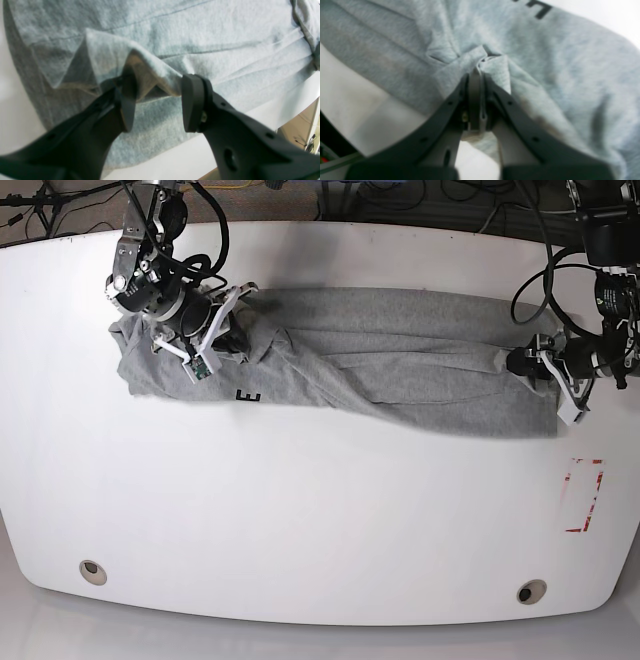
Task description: Fold the T-shirt properly
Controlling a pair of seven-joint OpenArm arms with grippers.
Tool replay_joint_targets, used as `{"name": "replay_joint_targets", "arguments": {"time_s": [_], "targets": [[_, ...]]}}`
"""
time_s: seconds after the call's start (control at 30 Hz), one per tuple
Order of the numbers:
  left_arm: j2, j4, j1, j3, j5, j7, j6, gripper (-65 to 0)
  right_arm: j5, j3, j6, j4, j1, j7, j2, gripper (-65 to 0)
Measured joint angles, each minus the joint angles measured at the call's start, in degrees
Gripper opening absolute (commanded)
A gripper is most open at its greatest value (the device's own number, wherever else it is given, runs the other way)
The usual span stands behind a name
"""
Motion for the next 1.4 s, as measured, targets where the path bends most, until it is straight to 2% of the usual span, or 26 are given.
{"name": "replay_joint_targets", "arguments": {"time_s": [0.2,0.47,0.57,0.63,0.77,0.93,1.27,1.4], "targets": [[-0.2,0.0,0.2,-0.1,0.0,0.0,0.0,-37.1,0.4,0.0,0.0,0.0,3.2,0.5,2.6,-64.8],[-0.2,0.0,0.2,-0.1,0.0,0.0,0.0,-37.1,0.2,0.0,0.0,-0.1,7.1,0.6,2.7,-62.3],[-0.2,0.0,0.2,-0.1,0.0,0.0,0.0,-37.1,0.2,0.0,-0.1,-0.3,7.3,1.1,2.7,-52.3],[-0.1,0.0,0.1,-0.1,0.0,0.0,0.0,-37.1,0.4,0.0,-0.1,-1.7,7.2,1.0,2.7,-41.2],[-0.2,0.0,0.2,-0.1,0.0,0.0,0.0,-37.1,-0.5,0.0,0.0,-4.7,7.3,2.0,2.7,-25.7],[-0.2,0.0,0.2,-0.1,0.0,0.0,0.0,-37.1,-3.2,0.0,0.0,-4.5,7.6,3.6,2.6,-15.9],[-0.1,0.2,0.2,0.0,-0.1,0.0,0.0,-37.1,-9.2,3.1,0.0,6.8,6.2,2.8,2.5,-16.3],[0.3,2.6,0.3,0.3,0.1,0.1,0.0,-37.1,-9.2,5.2,0.0,6.7,3.8,1.2,2.4,-26.3]]}}
